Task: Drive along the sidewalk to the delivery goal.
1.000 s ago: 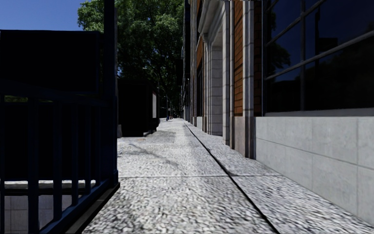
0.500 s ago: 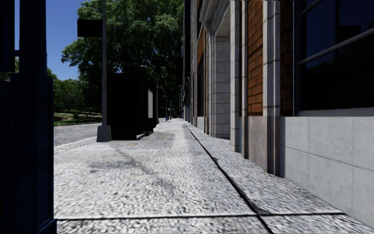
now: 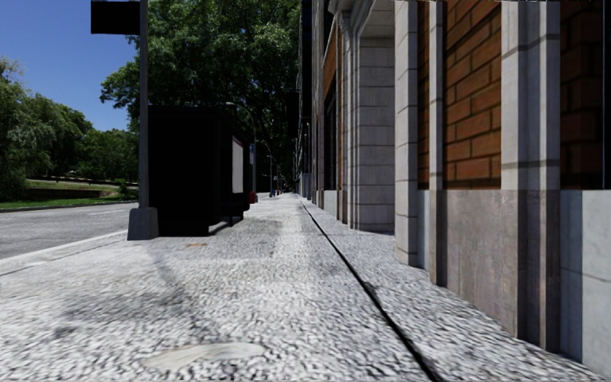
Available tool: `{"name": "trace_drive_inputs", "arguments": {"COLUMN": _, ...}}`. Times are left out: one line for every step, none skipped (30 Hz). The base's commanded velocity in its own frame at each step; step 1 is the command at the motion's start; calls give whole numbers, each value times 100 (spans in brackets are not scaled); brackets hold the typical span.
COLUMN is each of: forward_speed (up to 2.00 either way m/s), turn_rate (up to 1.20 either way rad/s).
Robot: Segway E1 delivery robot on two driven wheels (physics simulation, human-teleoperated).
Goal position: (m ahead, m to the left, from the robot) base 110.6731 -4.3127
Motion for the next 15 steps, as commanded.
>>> {"name": "trace_drive_inputs", "arguments": {"forward_speed": 200, "turn_rate": 47}}
{"name": "trace_drive_inputs", "arguments": {"forward_speed": 200, "turn_rate": 58}}
{"name": "trace_drive_inputs", "arguments": {"forward_speed": 200, "turn_rate": 62}}
{"name": "trace_drive_inputs", "arguments": {"forward_speed": 200, "turn_rate": 63}}
{"name": "trace_drive_inputs", "arguments": {"forward_speed": 200, "turn_rate": 63}}
{"name": "trace_drive_inputs", "arguments": {"forward_speed": 200, "turn_rate": 42}}
{"name": "trace_drive_inputs", "arguments": {"forward_speed": 200, "turn_rate": 5}}
{"name": "trace_drive_inputs", "arguments": {"forward_speed": 200, "turn_rate": 1}}
{"name": "trace_drive_inputs", "arguments": {"forward_speed": 200, "turn_rate": 0}}
{"name": "trace_drive_inputs", "arguments": {"forward_speed": 200, "turn_rate": 0}}
{"name": "trace_drive_inputs", "arguments": {"forward_speed": 200, "turn_rate": 0}}
{"name": "trace_drive_inputs", "arguments": {"forward_speed": 200, "turn_rate": 0}}
{"name": "trace_drive_inputs", "arguments": {"forward_speed": 200, "turn_rate": 0}}
{"name": "trace_drive_inputs", "arguments": {"forward_speed": 200, "turn_rate": 0}}
{"name": "trace_drive_inputs", "arguments": {"forward_speed": 200, "turn_rate": 0}}
